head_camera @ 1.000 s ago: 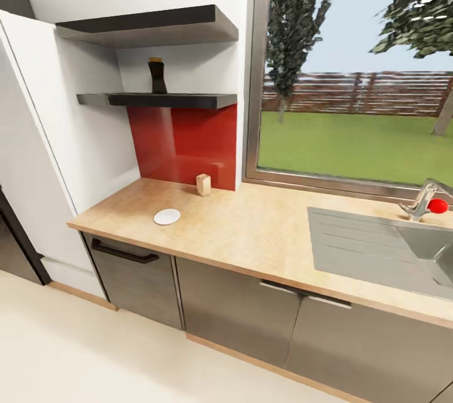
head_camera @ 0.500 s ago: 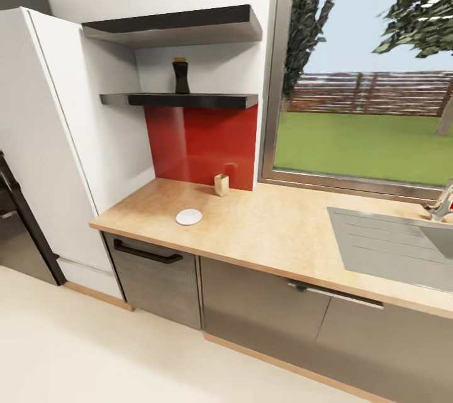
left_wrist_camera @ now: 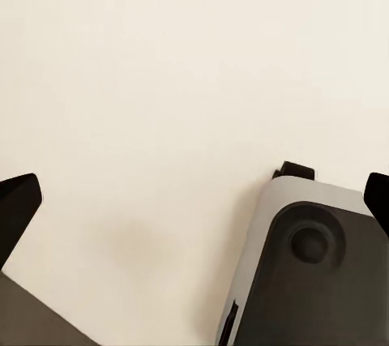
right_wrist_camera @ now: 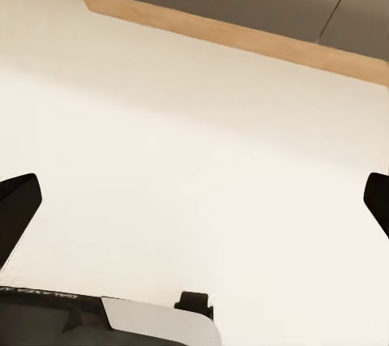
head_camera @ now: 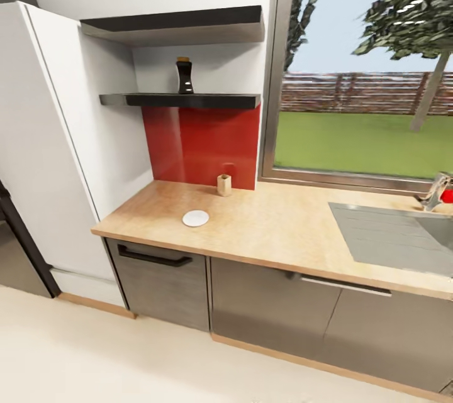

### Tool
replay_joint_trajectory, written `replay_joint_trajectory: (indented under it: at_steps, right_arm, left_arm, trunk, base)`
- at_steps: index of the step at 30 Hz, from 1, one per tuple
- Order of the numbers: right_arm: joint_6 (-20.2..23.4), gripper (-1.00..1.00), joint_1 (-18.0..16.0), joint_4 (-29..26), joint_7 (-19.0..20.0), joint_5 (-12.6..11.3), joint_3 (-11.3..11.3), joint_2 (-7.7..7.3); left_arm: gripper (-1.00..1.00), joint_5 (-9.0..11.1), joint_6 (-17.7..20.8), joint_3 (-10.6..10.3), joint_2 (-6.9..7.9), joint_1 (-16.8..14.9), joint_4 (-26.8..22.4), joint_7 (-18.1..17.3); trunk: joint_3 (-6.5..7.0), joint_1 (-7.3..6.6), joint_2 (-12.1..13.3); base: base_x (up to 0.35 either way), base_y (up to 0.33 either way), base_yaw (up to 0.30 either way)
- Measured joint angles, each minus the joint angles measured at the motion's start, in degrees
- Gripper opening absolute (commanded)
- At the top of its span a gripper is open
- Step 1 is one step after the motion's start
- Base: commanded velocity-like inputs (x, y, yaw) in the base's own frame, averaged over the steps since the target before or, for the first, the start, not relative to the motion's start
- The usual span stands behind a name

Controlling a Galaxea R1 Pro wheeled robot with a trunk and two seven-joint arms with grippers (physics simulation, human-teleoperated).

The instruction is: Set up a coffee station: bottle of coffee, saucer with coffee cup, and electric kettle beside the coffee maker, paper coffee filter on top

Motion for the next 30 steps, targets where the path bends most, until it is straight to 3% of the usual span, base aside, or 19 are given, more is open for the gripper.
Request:
replay_joint_trajectory:
  at_steps: [30]
  right_arm:
    - [0.1, 1.00, 0.0, 0.0, 0.0, 0.0, 0.0, 0.00]
  left_arm:
    - [1.00, 0.1, 0.1, 0.2, 0.09, 0.0, -0.1, 0.0]
  trunk:
    - [0.00, 0.00, 0.0]
  base:
    - [0.000, 0.338, -0.254]
